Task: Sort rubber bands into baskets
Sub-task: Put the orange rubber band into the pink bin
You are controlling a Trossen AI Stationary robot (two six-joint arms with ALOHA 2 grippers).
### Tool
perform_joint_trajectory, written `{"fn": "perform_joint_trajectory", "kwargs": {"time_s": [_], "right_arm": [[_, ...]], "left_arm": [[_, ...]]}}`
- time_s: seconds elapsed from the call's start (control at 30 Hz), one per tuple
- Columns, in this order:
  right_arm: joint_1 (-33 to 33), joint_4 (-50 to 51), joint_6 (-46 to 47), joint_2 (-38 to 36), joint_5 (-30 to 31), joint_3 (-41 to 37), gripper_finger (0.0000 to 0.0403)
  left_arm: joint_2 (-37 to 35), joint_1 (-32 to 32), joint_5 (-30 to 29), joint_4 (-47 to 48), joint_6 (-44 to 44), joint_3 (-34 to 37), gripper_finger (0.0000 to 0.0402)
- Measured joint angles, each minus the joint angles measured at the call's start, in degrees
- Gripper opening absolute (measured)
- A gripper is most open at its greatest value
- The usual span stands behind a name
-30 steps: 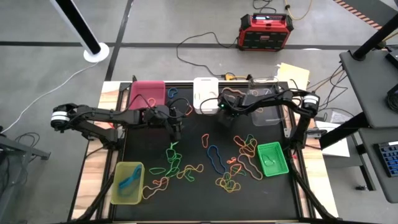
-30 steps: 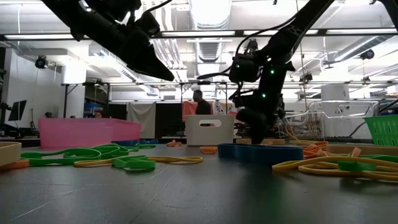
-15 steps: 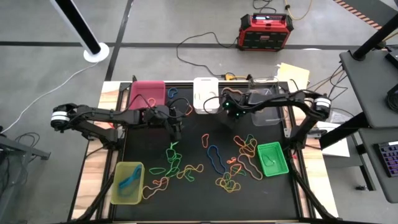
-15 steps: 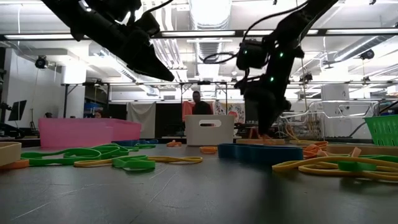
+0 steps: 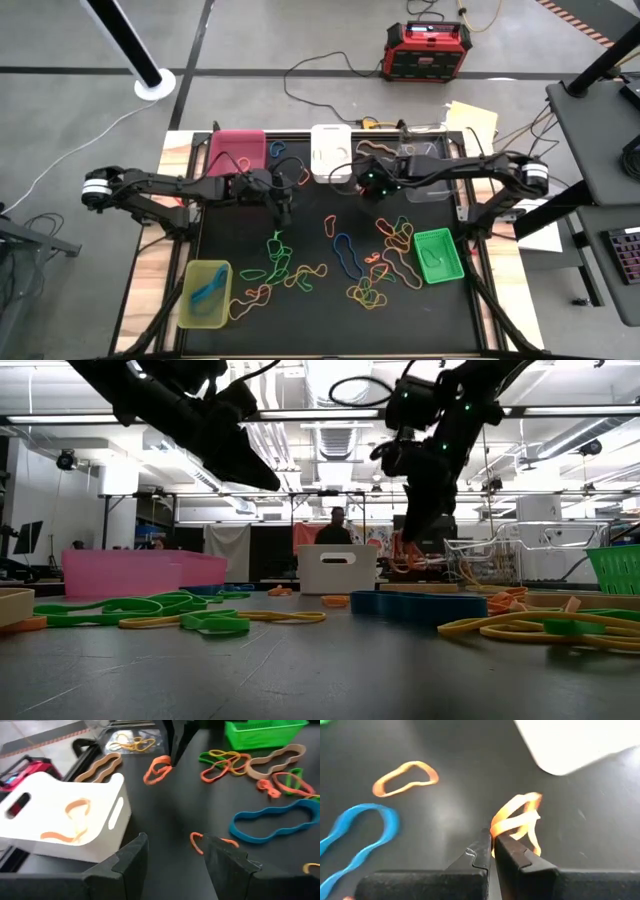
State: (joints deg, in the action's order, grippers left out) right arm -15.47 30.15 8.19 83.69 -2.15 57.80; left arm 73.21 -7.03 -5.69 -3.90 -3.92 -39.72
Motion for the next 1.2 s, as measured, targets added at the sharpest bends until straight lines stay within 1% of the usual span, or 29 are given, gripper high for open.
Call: {"fn": "perform_joint_trajectory", "kwargs": {"time_s": [0.07,0.13,0.2,0.23,0.33,0.43,0.63,0.8,1.2], "right_arm": [[0.7,-1.2,-3.5,-0.7,-3.7,-0.1,0.0009],[1.8,-4.0,-6.3,-0.9,-6.5,-0.5,0.0009],[2.7,-7.0,-7.0,-0.6,-7.6,-0.5,0.0009],[3.1,-8.6,-7.6,-0.4,-7.7,-0.5,0.0009],[4.1,-13.1,-9.1,0.9,-8.0,-0.5,0.0009],[5.0,-17.0,-9.6,1.9,-10.2,-0.5,0.0009],[6.3,-19.7,-10.5,1.7,-10.5,-0.6,0.0009],[6.7,-21.6,-10.4,1.6,-14.4,-0.5,0.0009],[7.0,-23.7,-12.7,1.6,-14.6,0.9,0.0009]], "left_arm": [[0.0,0.1,2.8,-0.4,0.0,0.0,0.0171],[0.0,0.1,7.0,-1.5,0.0,0.0,0.0171],[0.6,0.2,9.5,-4.1,-0.1,0.0,0.0171],[0.9,0.2,9.8,-5.4,-0.1,0.0,0.0171],[3.6,0.3,9.9,-10.2,-1.1,0.0,0.0171],[6.7,0.3,9.9,-13.5,-2.6,0.0,0.0171],[12.6,0.3,9.9,-19.7,-3.3,0.0,0.0171],[16.0,0.3,9.9,-25.7,-3.6,0.0,0.0171],[20.3,0.3,9.9,-30.4,-3.5,0.0,0.0171]]}}
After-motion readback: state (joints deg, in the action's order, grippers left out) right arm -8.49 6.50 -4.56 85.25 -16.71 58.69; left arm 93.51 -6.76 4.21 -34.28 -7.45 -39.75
